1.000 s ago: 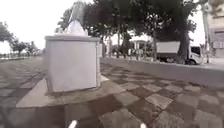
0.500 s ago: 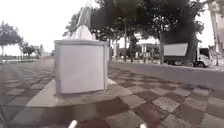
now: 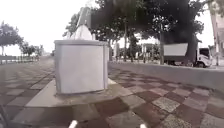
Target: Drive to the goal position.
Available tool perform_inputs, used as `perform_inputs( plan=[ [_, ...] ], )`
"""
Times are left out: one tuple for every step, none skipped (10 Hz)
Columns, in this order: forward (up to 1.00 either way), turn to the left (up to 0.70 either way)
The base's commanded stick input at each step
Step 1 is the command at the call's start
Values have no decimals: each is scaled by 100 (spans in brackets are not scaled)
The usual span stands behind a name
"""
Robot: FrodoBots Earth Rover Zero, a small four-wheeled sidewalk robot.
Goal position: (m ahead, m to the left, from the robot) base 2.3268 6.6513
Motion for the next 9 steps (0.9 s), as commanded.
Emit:
perform_inputs(
  plan=[
    [0, 45],
    [0, 45],
    [0, 45],
    [0, 45],
    [0, 45],
    [0, 45],
    [0, 45],
    [0, 45],
    [0, 45]
  ],
)
